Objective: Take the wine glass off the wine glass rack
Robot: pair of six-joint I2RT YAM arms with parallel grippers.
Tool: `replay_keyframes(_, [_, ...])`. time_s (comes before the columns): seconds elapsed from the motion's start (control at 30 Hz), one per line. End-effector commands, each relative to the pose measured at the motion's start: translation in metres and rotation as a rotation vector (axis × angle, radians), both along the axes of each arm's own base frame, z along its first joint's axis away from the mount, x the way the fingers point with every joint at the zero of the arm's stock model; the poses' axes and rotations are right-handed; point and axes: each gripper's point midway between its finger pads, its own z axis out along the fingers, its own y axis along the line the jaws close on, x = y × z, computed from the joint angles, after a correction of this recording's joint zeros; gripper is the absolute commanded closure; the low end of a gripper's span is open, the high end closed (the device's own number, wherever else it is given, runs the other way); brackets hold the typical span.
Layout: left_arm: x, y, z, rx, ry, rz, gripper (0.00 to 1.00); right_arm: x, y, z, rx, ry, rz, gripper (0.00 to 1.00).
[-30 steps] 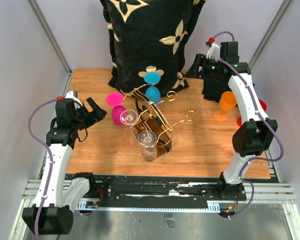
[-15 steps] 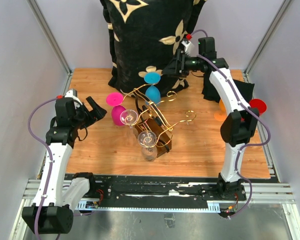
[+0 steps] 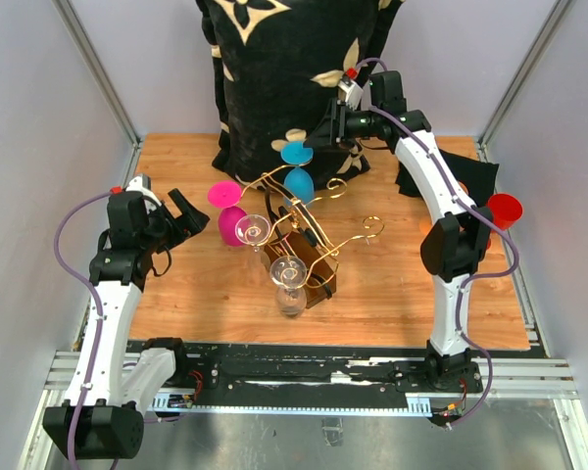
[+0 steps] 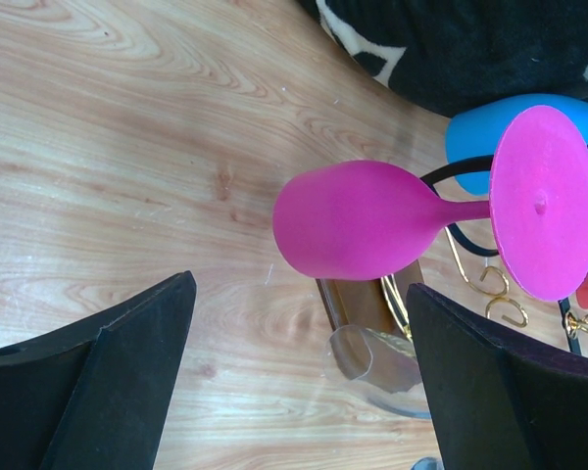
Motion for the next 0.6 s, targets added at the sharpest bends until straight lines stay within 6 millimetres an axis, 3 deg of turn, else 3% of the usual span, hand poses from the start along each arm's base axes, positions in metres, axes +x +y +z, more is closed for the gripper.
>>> replay_keyframes(0.0, [0.0,-0.003,0.011,-0.003,-0.038,-0.019,0.05,-0.007,0.012,0.001,-0.012,-0.007,0.029,0.55])
replay_keyframes(0.43, [-0.003,-0.003,0.008,0.0,-0.036,-0.022,0.05,-0.026,0.032,-0.009,-0.023,0.02,0.102,0.63])
replay_keyframes(0.57, [-0.005,-0.002,0.007,0.009,-0.035,-0.022,0.05,-0.028,0.027,-0.006,-0.046,0.0,0.074,0.64])
